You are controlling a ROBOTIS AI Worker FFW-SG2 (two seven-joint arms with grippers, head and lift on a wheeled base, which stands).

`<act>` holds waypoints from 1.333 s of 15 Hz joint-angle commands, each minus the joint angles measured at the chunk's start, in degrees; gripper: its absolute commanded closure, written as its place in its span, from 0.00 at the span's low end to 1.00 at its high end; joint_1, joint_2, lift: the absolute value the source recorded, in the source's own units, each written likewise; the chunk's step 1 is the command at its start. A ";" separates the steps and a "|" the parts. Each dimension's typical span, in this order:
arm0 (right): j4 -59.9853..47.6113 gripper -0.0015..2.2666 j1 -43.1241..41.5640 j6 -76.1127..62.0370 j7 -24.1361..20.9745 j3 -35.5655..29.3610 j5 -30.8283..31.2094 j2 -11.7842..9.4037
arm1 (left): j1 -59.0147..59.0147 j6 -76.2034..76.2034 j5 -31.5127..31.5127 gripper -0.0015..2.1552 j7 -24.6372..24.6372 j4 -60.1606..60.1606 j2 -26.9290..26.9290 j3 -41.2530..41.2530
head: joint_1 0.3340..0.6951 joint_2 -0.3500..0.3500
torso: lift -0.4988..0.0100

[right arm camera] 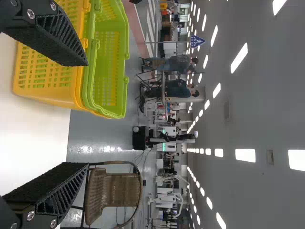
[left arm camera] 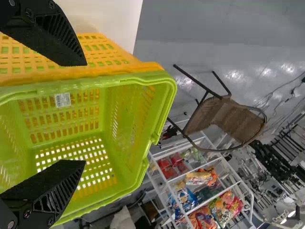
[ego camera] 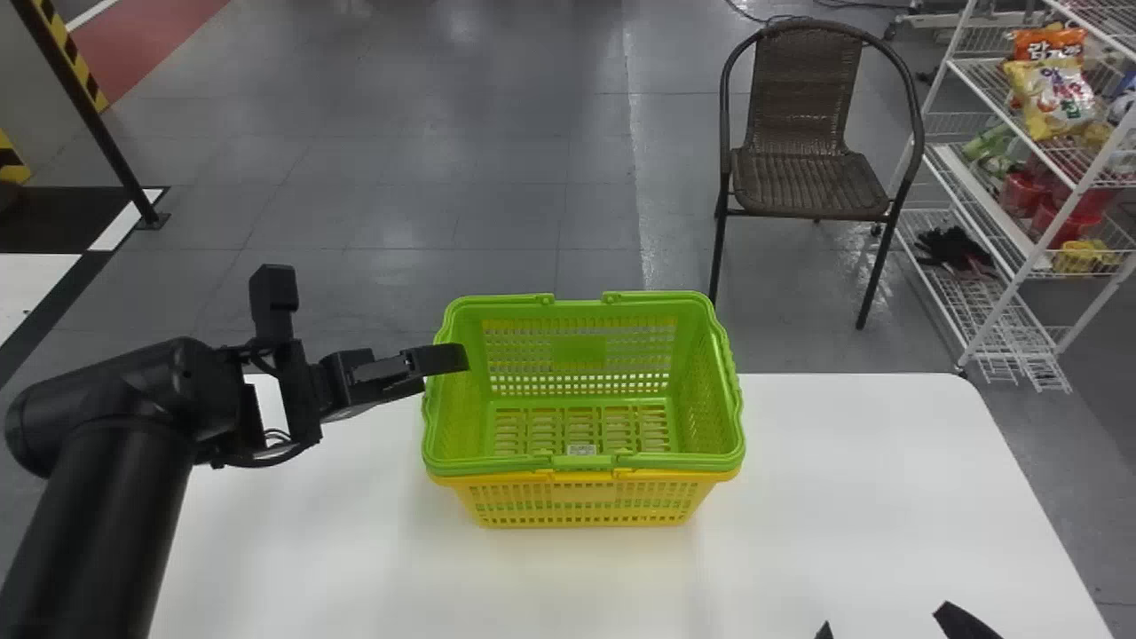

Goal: Grasp handle with right gripper to insert into left gripper then lift and swing left to center

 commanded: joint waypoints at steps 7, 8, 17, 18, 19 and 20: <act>0.89 0.03 -0.08 -0.31 -0.01 -0.66 0.00 0.09 | -0.79 0.53 2.13 0.03 -0.45 -0.06 -0.19 0.52 | 1.00 0.52 | 0.98; 0.89 0.03 -0.08 -0.49 -0.01 -0.75 -0.09 0.09 | -0.79 0.70 2.57 0.03 -0.71 -0.24 -0.19 0.69 | 1.00 0.52 | 0.98; 1.07 0.03 -0.08 -1.19 -0.01 -0.92 -0.18 0.18 | -3.87 10.90 6.79 0.04 -4.40 -2.43 -0.01 0.60 | 1.00 0.46 | 0.98; 1.15 0.03 -0.08 -1.19 -0.01 -1.01 -0.26 0.18 | -4.31 12.13 6.79 0.04 -4.75 -2.43 -0.10 0.25 | 1.00 0.46 | 0.98; 1.33 0.03 -0.08 -1.19 -0.01 -1.10 -0.26 0.18 | -4.75 12.66 6.79 0.04 -5.11 -2.34 -0.19 -0.27 | 1.00 0.45 | 0.98; 1.33 0.03 -0.08 -1.37 -0.01 -1.19 -0.26 0.18 | -5.10 13.36 6.70 0.04 -5.54 -2.34 -0.28 -0.63 | 1.00 0.44 | 0.98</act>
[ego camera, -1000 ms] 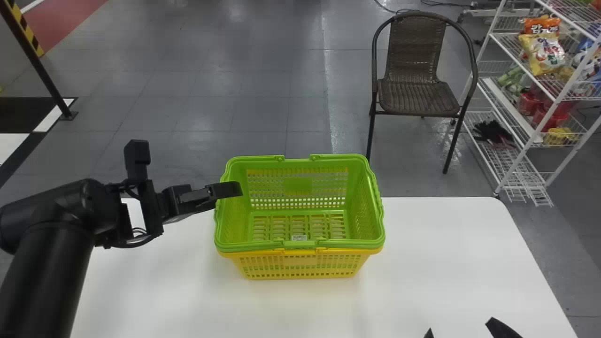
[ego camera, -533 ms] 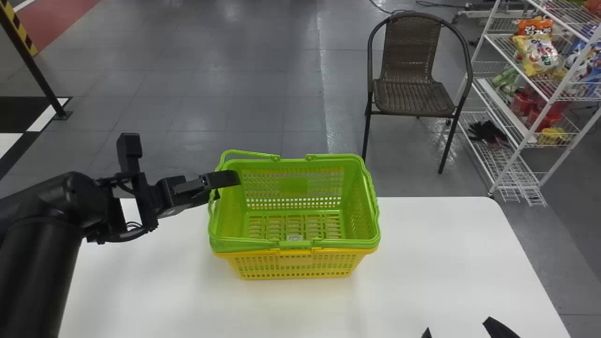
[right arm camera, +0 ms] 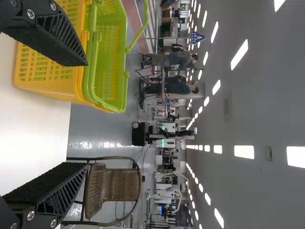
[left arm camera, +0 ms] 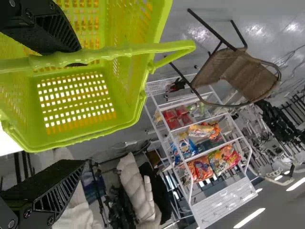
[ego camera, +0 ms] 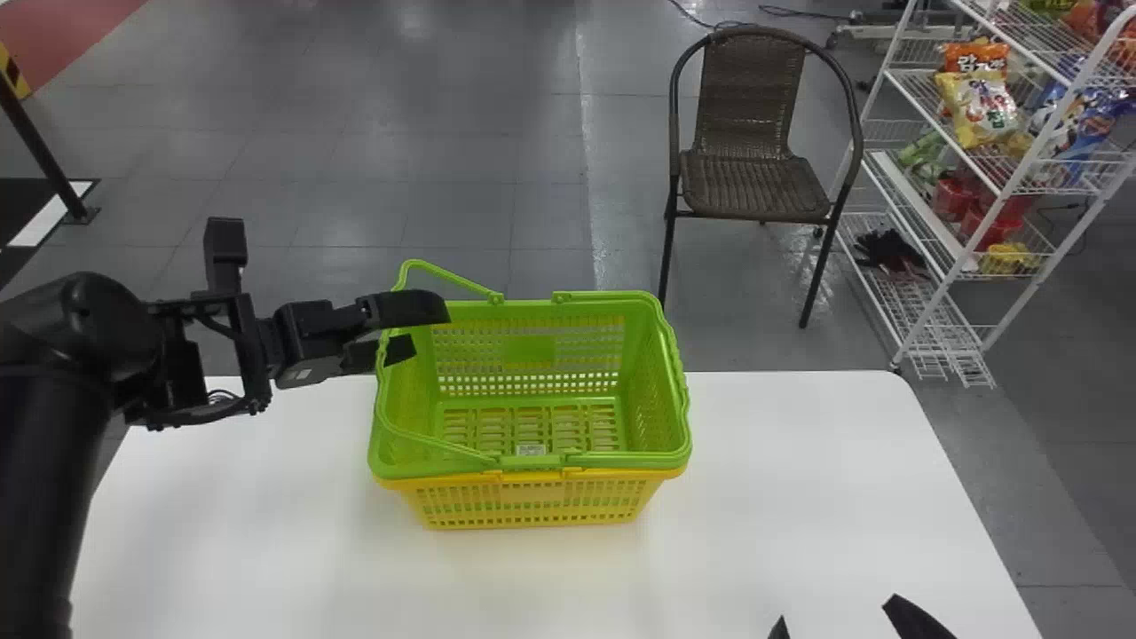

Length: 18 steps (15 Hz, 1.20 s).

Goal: Grasp handle with right gripper to insert into left gripper then lift and swing left to center

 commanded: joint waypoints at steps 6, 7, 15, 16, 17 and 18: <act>0.17 0.03 0.00 -1.17 0.00 -0.14 -0.20 0.00 | -3.16 7.17 0.01 0.04 -2.32 -0.22 -0.27 -2.98 | 1.00 0.38 | 0.98; 0.26 0.03 0.00 -1.35 0.00 -0.23 -0.28 0.00 | -3.77 7.35 0.01 0.04 -2.32 -0.14 -0.36 -3.77 | 1.00 0.38 | 0.98; 0.52 0.03 0.18 -2.40 0.00 -0.84 -0.37 0.00 | -5.62 0.14 -1.13 0.04 -2.32 2.33 -2.82 -6.15 | 1.00 0.31 | 0.98; 0.52 0.03 0.18 -2.40 0.00 -0.84 -0.37 0.09 | -5.88 0.14 -1.13 0.04 -2.32 2.33 -2.82 -6.23 | 1.00 0.30 | 0.98; 0.52 0.03 0.18 -2.40 0.00 -0.84 -0.37 0.09 | -6.06 0.32 -1.13 0.04 -2.32 2.33 -2.82 -6.41 | 1.00 0.30 | 0.98; 0.69 0.03 0.18 -2.40 0.00 -1.02 -0.37 0.17 | -6.23 0.32 -1.13 0.04 -2.40 2.33 -2.82 -6.50 | 1.00 0.30 | 0.98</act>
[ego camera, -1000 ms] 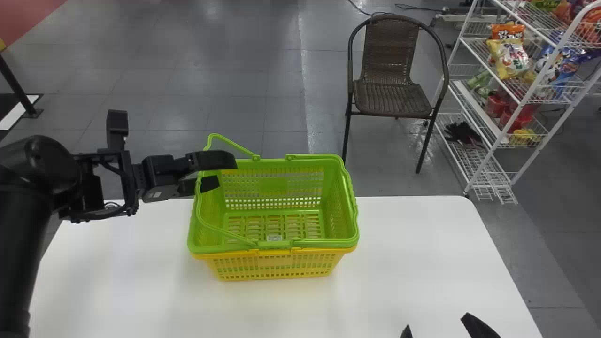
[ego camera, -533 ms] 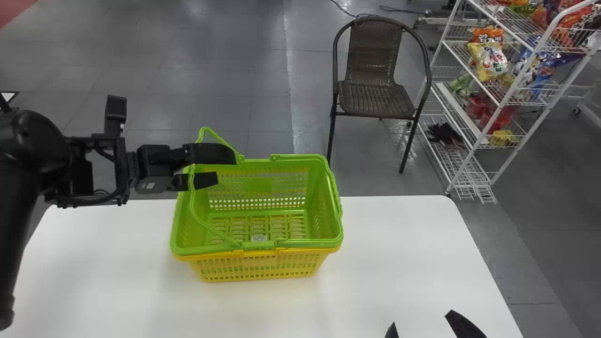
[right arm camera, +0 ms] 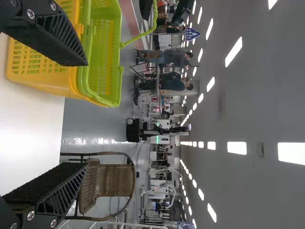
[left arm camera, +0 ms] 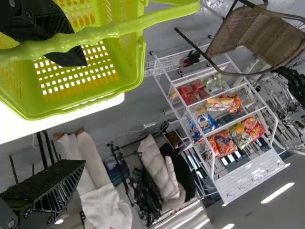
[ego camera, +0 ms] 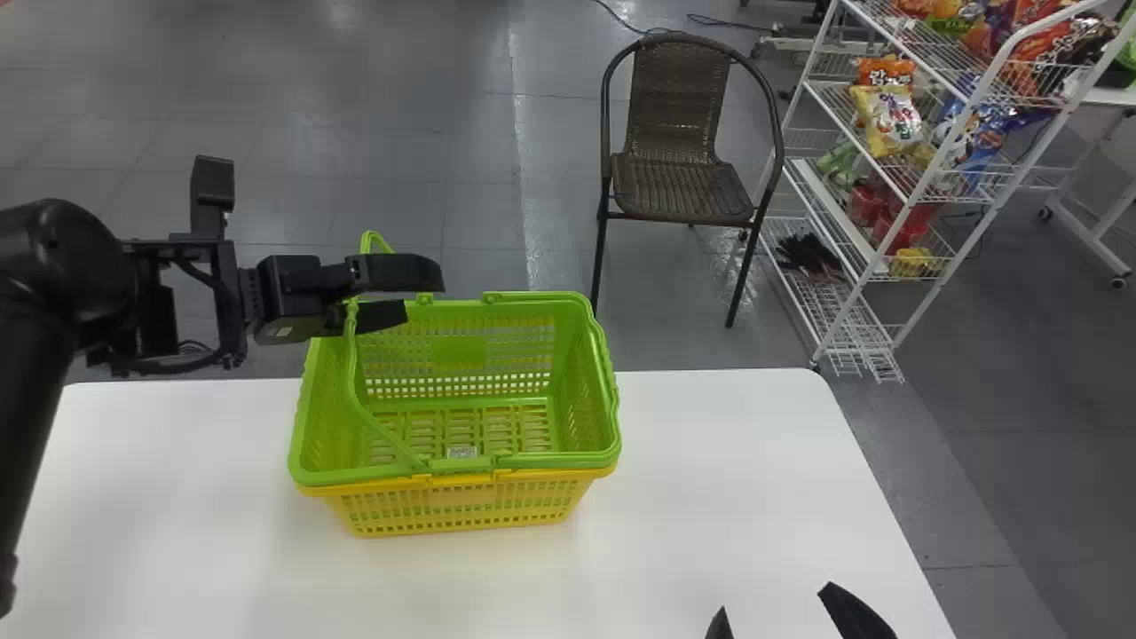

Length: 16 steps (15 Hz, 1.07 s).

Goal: Grasp handle with right gripper to insert into left gripper then lift and swing left to center

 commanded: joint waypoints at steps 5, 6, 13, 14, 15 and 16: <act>0.32 0.03 -1.60 0.00 -0.09 -2.50 -0.88 0.43 | -0.49 0.77 0.18 0.04 -0.39 -0.06 -0.35 -0.45 | 1.00 0.27 | 0.98; 0.41 0.04 -1.95 0.18 -0.18 -2.76 -0.97 0.43 | -0.49 0.77 0.18 0.04 -0.39 -0.06 -0.52 -0.45 | 1.00 0.26 | 0.98; 0.32 0.86 -7.57 7.56 -3.16 -4.43 0.35 0.43 | -0.49 2.00 0.45 0.04 0.23 -0.32 -2.11 -1.15 | 1.00 0.19 | 0.98; 0.41 0.89 -9.07 9.84 -3.60 -4.61 1.41 0.34 | -0.49 2.00 0.45 0.04 0.23 -0.32 -2.28 -1.24 | 1.00 0.18 | 0.98; 0.41 0.92 -10.38 11.60 -3.78 -4.79 1.76 0.26 | -0.49 2.00 0.45 0.04 0.31 -0.32 -2.55 -1.24 | 1.00 0.18 | 0.98; 0.58 0.93 -11.70 13.71 -3.95 -4.79 2.55 0.17 | -0.49 2.00 0.45 0.04 0.31 -0.32 -2.63 -1.24 | 1.00 0.17 | 0.98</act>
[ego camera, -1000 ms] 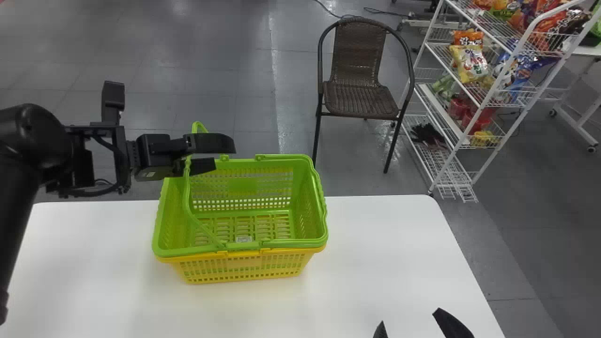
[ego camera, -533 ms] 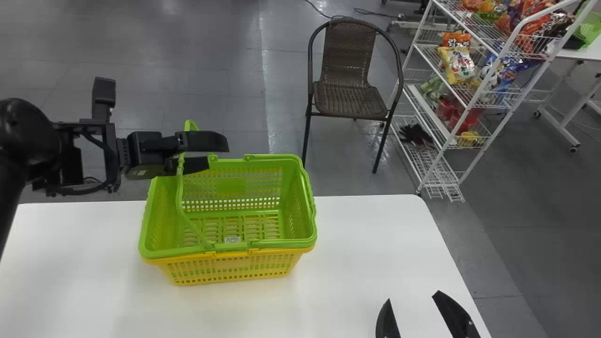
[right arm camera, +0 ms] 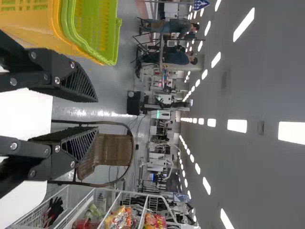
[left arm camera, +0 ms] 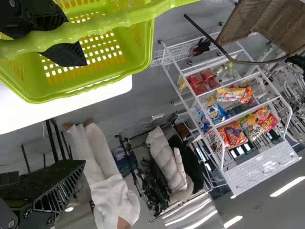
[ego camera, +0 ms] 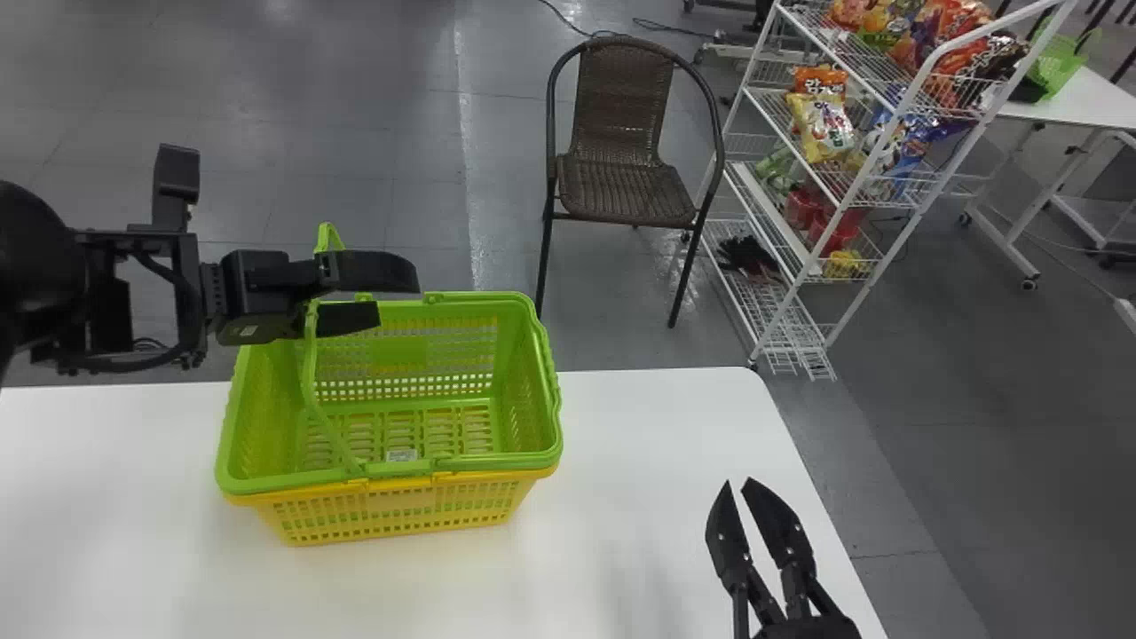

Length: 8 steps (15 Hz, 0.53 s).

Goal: Grasp handle with right gripper to insert into left gripper then lift and swing left to center

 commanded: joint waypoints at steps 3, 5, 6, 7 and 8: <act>2.03 0.94 -6.66 7.75 -0.72 0.68 2.71 -0.41 | 0.00 0.02 0.00 0.04 -0.09 0.09 -0.30 -0.10 | 1.00 0.17 | 0.98; 4.14 0.94 -10.09 10.91 -0.98 1.73 3.50 -0.67 | 0.18 0.02 0.00 0.04 -0.26 0.09 -0.39 -0.10 | 1.00 0.17 | 0.98; 5.10 0.94 -11.67 12.32 -0.98 2.35 4.12 -0.76 | 0.27 0.20 0.09 0.04 -0.35 0.00 -0.39 -0.10 | 1.00 0.18 | 0.98; 6.07 0.94 -13.16 13.37 -1.07 2.96 4.38 -0.85 | 0.44 0.37 0.18 0.04 -0.35 0.00 -0.39 -0.10 | 1.00 0.18 | 0.98; 6.86 0.94 -14.66 14.78 -1.07 3.58 4.82 -1.02 | 0.62 0.37 0.27 0.04 -0.44 0.00 -0.30 -0.10 | 1.00 0.19 | 0.98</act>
